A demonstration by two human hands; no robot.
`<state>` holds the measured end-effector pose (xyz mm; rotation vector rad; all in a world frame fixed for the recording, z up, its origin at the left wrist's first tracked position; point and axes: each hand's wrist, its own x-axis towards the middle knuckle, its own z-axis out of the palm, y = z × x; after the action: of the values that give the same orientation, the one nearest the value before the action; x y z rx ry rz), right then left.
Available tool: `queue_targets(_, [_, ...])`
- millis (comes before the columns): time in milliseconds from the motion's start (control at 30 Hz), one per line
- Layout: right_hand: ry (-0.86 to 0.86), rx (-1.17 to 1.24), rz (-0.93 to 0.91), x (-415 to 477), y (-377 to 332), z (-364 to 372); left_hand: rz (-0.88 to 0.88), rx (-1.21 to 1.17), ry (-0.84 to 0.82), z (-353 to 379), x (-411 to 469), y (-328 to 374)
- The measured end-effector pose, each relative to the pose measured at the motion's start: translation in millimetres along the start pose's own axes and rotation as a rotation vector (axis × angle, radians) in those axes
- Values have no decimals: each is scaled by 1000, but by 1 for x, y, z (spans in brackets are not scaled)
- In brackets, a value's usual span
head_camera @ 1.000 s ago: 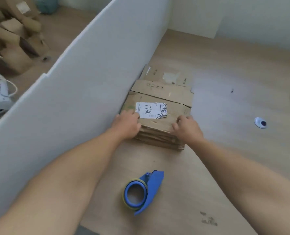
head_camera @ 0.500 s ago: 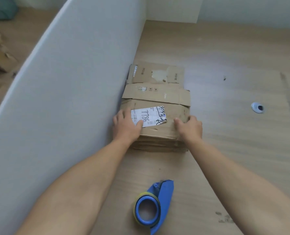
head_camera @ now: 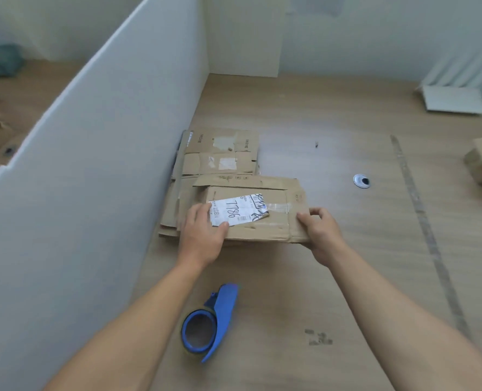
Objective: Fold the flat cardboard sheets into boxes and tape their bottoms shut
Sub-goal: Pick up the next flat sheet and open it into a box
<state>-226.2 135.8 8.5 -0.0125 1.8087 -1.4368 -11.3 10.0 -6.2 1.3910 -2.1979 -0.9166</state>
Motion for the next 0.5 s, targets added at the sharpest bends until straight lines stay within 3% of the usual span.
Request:
queue_targets(133, [70,62,-155,-17,-1,-47,90,97,-148,22,-40,27])
queue_targets(333, [92,-172,-491,-54,-8,-92,216,111,-279,50,-77,70])
queue_targets(433, [-67,-288,-619,-69,-15,-114,253,-39,-209,52,-82,96])
queue_targets(500, [-159,-359,-721,-75,-20,-127,281,-135,-65,47,-77,110])
